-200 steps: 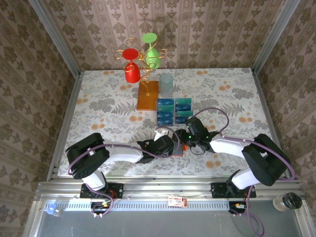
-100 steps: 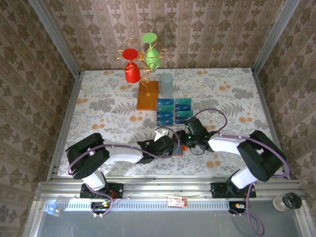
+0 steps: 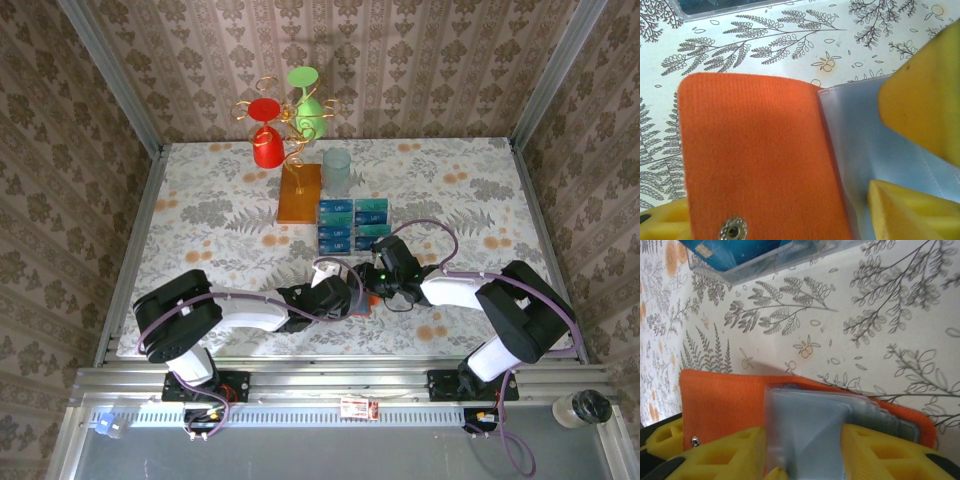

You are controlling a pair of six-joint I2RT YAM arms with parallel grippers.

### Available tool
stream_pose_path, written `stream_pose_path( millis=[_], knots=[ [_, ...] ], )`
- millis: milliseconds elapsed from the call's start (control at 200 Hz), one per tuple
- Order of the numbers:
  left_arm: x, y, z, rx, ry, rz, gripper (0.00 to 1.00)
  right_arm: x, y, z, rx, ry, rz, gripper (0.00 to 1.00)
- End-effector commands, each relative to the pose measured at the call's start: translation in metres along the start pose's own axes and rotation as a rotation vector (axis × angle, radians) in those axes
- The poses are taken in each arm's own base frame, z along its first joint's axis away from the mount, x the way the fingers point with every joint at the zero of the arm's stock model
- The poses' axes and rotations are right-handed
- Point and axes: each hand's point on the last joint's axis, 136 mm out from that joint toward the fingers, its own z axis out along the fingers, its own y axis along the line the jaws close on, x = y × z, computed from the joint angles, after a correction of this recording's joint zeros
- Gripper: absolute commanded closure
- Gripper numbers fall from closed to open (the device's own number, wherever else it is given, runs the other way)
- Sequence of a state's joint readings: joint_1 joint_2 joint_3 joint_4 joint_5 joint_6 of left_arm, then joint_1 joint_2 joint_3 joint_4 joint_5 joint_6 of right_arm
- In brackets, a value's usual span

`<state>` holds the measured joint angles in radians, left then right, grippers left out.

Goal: Put the credit cards into the card holder

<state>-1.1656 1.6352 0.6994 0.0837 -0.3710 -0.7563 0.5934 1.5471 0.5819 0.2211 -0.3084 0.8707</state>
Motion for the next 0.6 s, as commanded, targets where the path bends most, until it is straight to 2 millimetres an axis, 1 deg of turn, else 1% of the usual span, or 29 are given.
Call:
stream_pose_path(
  millis=[0, 140, 255, 415, 595],
  knots=[
    [0.002, 0.005, -0.005, -0.018, -0.011, 0.007, 0.33, 0.004, 0.017, -0.002, -0.06, 0.046, -0.023, 0.59],
    [0.001, 0.006, -0.006, -0.021, -0.016, 0.01, 0.32, 0.002, 0.028, -0.005, -0.102, 0.048, -0.02, 0.62],
    [0.0, 0.006, -0.007, -0.021, -0.017, 0.009, 0.32, 0.0, 0.025, -0.007, -0.087, 0.035, -0.017, 0.62],
    [0.004, 0.008, -0.004, -0.026, -0.011, 0.006, 0.34, -0.006, 0.016, -0.015, -0.048, -0.001, -0.009, 0.53],
    [0.006, 0.01, -0.003, -0.025, -0.019, -0.006, 0.35, -0.005, 0.005, -0.018, -0.008, -0.015, -0.002, 0.45]
  ],
)
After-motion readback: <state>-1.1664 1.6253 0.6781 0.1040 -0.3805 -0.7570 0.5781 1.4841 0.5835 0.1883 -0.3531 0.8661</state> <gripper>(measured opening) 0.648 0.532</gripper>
